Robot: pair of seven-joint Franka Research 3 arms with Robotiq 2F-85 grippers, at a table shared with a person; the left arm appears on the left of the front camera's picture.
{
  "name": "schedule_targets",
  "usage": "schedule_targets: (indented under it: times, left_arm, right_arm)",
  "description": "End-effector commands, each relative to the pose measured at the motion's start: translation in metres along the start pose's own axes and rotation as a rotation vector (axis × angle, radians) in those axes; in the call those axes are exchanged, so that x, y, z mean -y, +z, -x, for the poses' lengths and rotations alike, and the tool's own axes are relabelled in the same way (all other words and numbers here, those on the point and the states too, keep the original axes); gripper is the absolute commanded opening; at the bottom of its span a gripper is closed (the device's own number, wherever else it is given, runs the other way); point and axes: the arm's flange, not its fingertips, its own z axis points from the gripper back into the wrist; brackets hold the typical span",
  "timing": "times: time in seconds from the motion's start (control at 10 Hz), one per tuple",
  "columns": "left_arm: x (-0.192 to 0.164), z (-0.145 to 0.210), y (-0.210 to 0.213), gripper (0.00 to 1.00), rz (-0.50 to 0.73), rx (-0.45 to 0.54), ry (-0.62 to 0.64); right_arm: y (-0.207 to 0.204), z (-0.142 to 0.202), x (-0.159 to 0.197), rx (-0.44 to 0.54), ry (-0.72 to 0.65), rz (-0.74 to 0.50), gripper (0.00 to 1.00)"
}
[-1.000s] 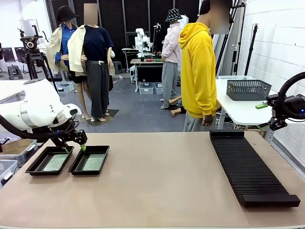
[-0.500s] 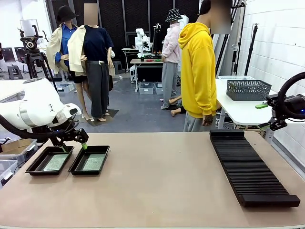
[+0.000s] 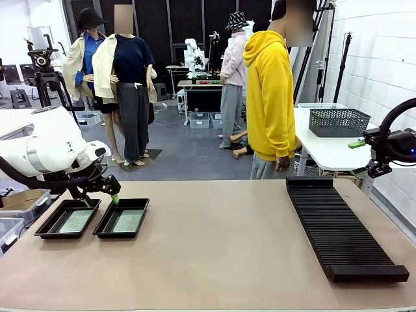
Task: Inspect and transfer BCBs to ESD trays.
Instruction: Pick up the ESD tray and place it on the left side of the table.
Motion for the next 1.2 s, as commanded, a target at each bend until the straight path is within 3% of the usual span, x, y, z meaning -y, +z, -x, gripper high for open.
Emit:
schedule_targets:
  times: [0.0,0.7,1.1]
  left_arm:
    - [-0.001,-0.001,-0.001,1.00,-0.001,0.007,-0.001]
    - [0.000,0.000,0.000,1.00,0.000,0.000,0.000]
    - [-0.048,-0.006,0.055,1.00,0.274,-0.066,0.000]
  right_arm:
    - [-0.002,0.001,0.000,0.008,0.006,0.004,1.00]
    - [-0.002,0.001,0.000,0.008,0.006,0.004,1.00]
    - [-0.002,0.001,0.000,0.008,0.006,0.004,1.00]
